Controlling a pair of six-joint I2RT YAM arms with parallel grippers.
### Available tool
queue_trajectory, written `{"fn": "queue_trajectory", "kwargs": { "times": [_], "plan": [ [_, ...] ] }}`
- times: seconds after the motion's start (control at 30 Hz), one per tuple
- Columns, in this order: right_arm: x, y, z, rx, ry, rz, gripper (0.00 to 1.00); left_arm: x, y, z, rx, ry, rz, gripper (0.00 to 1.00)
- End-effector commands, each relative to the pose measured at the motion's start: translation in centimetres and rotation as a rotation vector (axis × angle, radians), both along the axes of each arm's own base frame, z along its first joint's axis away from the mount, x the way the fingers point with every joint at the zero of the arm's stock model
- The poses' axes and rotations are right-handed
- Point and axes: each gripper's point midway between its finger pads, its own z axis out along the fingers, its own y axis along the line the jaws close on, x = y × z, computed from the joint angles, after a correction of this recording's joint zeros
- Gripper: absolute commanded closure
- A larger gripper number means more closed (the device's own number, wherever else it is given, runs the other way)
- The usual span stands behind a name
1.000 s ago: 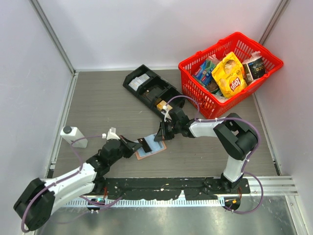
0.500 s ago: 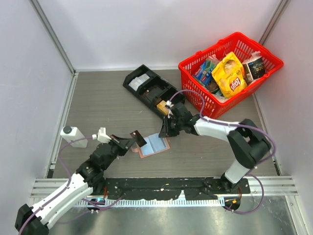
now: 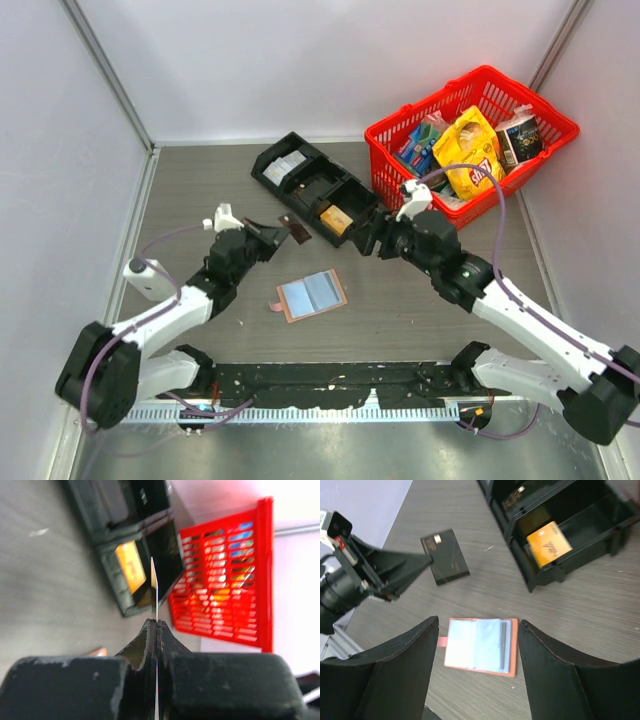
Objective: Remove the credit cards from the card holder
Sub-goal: Place the credit card in the storage box.
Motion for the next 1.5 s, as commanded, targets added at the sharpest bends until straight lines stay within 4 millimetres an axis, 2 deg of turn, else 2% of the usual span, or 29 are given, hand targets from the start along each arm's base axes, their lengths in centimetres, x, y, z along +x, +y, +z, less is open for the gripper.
{"fn": "queue_trajectory", "kwargs": {
  "times": [0.0,0.17,0.37,0.6,0.73,0.87,0.93,1.03,1.17,1.33,1.47],
  "plan": [
    [0.8,-4.0,1.1,-0.043,-0.102,-0.169,0.3,5.4,-1.3,5.6,-0.092,-0.16,-0.007,1.0],
    [0.2,-6.1,1.3,-0.051,-0.143,-0.229,0.27,11.1,-2.3,6.0,-0.102,-0.164,0.028,1.0],
    [-0.3,-7.7,1.4,-0.078,-0.168,-0.27,0.25,17.0,-2.4,2.8,-0.127,-0.096,0.118,1.0],
    [-0.2,-8.9,0.8,-0.13,-0.18,-0.304,0.25,21.1,-3.4,0.2,-0.142,-0.052,0.136,1.0],
    [-0.2,-9.4,0.5,-0.153,-0.183,-0.316,0.25,22.2,-2.8,-1.8,-0.109,-0.009,0.183,1.0],
    [-0.1,-9.4,0.2,-0.162,-0.18,-0.317,0.24,23.1,-3.6,-3.1,-0.122,0.022,0.162,1.0],
    [-0.1,-9.4,0.1,-0.165,-0.178,-0.315,0.24,23.2,-4.0,-3.8,-0.123,0.037,0.146,1.0],
    [-0.2,-9.4,-0.2,-0.173,-0.171,-0.312,0.24,22.9,-3.6,-4.8,-0.112,0.078,0.157,0.99],
    [-0.3,-9.7,-0.3,-0.186,-0.168,-0.317,0.24,22.5,-3.2,-5.8,-0.087,0.111,0.16,0.94],
    [-0.6,-10.0,0.1,-0.186,-0.173,-0.323,0.24,22.1,-3.0,-5.4,-0.089,0.121,0.153,0.92],
    [-0.9,-10.8,0.3,-0.194,-0.18,-0.349,0.24,21.7,-3.1,-5.1,-0.081,0.13,0.136,0.97]
  ]
}}
